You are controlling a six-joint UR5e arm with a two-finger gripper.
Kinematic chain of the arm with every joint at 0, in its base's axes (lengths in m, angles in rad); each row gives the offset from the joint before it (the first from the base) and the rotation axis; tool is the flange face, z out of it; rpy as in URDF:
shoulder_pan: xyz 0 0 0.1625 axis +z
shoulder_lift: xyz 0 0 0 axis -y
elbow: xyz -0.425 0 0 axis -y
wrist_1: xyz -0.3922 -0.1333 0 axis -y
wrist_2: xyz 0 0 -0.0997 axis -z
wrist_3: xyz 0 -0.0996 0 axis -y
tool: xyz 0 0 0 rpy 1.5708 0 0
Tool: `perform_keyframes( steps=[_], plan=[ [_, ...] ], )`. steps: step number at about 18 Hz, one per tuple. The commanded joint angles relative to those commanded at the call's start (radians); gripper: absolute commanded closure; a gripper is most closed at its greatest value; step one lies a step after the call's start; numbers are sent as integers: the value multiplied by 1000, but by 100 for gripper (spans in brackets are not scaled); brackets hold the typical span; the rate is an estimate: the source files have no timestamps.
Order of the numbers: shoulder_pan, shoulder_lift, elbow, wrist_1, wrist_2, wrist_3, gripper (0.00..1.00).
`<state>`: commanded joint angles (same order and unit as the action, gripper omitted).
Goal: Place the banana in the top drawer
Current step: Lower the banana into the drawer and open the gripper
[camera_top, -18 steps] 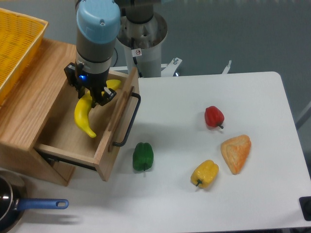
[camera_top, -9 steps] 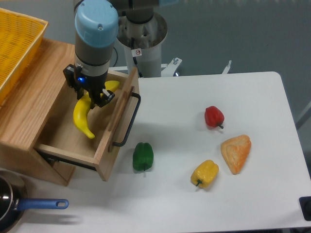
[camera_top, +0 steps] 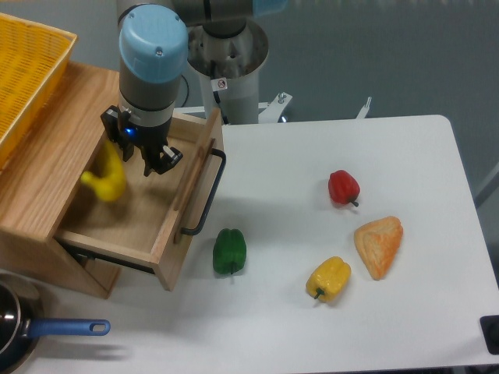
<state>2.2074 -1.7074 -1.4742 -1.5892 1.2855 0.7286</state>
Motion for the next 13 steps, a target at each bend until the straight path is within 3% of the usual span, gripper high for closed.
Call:
perform_keyframes(
  steps=[13],
  plan=[
    [29, 25, 11, -9, 61, 54, 47]
  ],
)
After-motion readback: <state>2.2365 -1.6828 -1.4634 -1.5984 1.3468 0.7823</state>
